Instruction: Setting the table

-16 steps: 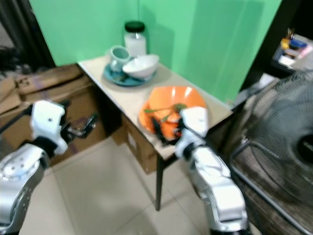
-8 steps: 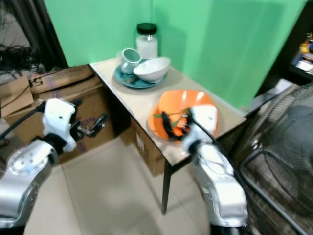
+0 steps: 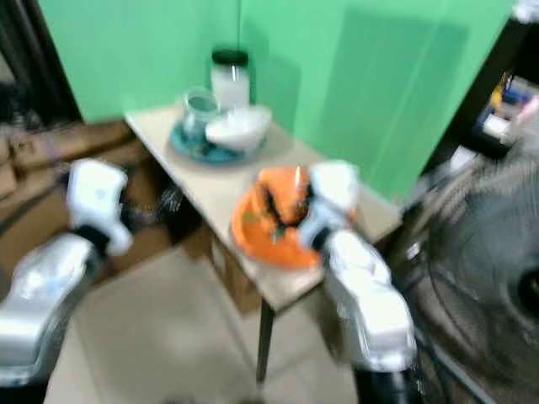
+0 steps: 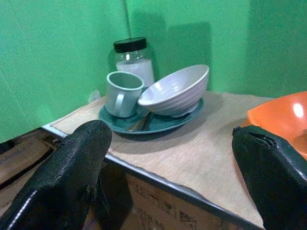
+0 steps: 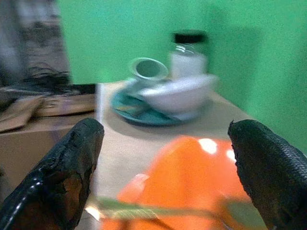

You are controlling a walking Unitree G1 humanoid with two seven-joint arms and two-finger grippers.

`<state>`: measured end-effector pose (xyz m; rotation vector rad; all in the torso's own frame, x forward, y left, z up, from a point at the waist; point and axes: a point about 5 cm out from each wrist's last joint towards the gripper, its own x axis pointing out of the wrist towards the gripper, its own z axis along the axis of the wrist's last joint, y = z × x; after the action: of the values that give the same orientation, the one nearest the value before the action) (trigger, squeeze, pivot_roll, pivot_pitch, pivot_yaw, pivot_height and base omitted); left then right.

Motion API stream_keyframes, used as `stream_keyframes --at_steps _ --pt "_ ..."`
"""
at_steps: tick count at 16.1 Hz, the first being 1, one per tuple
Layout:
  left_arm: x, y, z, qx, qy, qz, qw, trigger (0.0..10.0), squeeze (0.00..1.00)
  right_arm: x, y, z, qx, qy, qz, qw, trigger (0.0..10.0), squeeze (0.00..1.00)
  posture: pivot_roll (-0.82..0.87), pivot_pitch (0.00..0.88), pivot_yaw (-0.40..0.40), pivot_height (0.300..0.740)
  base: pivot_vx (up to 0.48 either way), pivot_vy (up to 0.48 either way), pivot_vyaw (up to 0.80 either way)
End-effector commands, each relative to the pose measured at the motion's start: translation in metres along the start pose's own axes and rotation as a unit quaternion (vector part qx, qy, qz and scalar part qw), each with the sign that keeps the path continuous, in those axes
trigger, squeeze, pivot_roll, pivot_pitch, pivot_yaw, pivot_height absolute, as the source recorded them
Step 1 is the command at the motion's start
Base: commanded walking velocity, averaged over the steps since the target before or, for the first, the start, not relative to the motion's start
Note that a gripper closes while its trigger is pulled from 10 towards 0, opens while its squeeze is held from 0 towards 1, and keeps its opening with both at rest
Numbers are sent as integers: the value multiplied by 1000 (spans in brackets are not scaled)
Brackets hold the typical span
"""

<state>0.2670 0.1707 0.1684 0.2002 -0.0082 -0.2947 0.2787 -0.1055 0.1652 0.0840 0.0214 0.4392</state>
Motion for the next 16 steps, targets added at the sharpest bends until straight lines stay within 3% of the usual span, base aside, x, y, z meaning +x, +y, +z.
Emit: stream_keyframes --at_steps 1,2,9,12,13,14,15,16 --pt "1 -7 1 0 -3 -12 1000 10000 1000 -8 -11 -4 -8 12 -22 1000 10000 404 105 0 -26 740 311 0 0" --pt "2 -7 2 1 -5 -10 1000 10000 1000 -9 -11 -4 -7 13 -22 1000 10000 0 105 0 -24 740 255 0 0" --pt "3 -2 5 6 -12 5 1000 10000 1000 -10 -10 -2 1 11 -19 1000 10000 0 104 0 -24 740 0 0 0" --pt "3 4 6 10 -12 16 1000 10000 937 -8 -16 0 -1 11 -30 1000 10000 0 106 0 -28 740 0 0 0" --pt "2 5 5 12 -11 18 1000 10000 718 -7 -20 0 -13 17 -39 999 10000 0 107 0 -28 740 0 0 0" --pt "1 7 5 16 -8 18 1000 10000 576 -7 -26 0 -22 21 -50 998 10000 0 109 0 -25 740 0 0 0" --pt "1 9 4 19 -6 17 1000 10000 337 -7 -29 1 -24 23 -55 998 10000 0 109 0 -20 740 0 0 0" --pt "0 10 4 21 -4 13 1000 10000 231 -7 -29 1 -27 26 -54 998 10000 0 108 0 -9 740 0 0 0"
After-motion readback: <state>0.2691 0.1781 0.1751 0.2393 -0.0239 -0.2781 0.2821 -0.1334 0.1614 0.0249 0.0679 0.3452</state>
